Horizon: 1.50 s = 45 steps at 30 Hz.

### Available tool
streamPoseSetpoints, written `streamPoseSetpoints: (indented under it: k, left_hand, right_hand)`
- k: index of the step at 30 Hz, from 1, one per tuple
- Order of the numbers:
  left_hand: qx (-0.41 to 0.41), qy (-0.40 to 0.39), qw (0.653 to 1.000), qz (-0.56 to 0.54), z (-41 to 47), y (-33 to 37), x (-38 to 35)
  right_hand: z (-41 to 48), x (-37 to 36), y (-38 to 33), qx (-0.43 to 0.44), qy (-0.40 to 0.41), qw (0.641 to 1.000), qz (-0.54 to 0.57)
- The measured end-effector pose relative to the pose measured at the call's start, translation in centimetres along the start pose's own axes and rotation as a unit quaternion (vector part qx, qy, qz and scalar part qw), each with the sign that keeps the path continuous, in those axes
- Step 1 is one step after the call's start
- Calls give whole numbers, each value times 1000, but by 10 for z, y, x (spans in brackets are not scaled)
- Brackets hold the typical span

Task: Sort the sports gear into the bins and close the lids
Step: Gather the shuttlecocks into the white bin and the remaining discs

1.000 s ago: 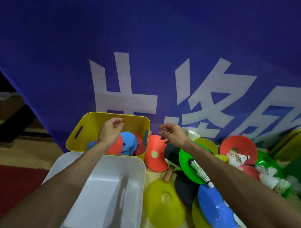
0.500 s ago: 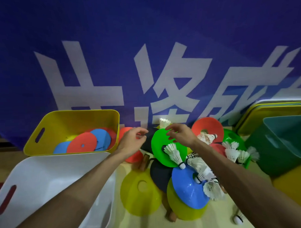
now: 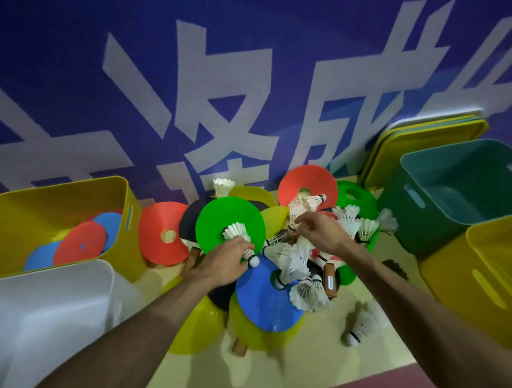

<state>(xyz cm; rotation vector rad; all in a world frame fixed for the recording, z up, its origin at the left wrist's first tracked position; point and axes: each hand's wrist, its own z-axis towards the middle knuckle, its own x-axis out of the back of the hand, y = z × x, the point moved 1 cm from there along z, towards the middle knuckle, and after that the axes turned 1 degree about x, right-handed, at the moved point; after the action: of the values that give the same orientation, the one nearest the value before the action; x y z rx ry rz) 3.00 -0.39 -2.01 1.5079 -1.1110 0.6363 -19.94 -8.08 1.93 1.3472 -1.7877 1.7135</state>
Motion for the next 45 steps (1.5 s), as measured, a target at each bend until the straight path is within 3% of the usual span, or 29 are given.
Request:
streamPoseSetpoints:
  k: [3, 7, 11, 14, 20, 25, 29, 37, 45]
  left_hand:
    - [-83, -17, 985, 153, 16, 6, -14]
    - [-96, -38, 944, 315, 30, 5, -21]
    - [-129, -27, 919, 371, 35, -5, -20]
    - [-163, -11, 909, 383, 35, -15, -11]
    - [-120, 72, 952, 272, 21, -27, 5]
    - [-34, 167, 977, 125, 9, -21, 16]
    - [16, 234, 972, 13, -3, -10, 31]
    - [106, 234, 951, -171, -14, 0, 49]
    - [130, 226, 919, -296, -11, 27, 62]
  right_hand:
    - [-1, -10, 24, -8, -25, 1000, 1]
    - [-4, -20, 29, 26, -60, 997, 36]
    - [5, -32, 21, 50, -92, 994, 19]
    - [12, -48, 14, 15, -120, 992, -32]
    - [21, -77, 2, -11, -169, 976, -139]
    - [24, -80, -3, -13, -139, 979, -149]
    - [25, -72, -11, -28, -111, 987, -115]
    - [21, -40, -30, -28, -71, 996, -54]
    - [4, -6, -28, -52, -53, 997, 36]
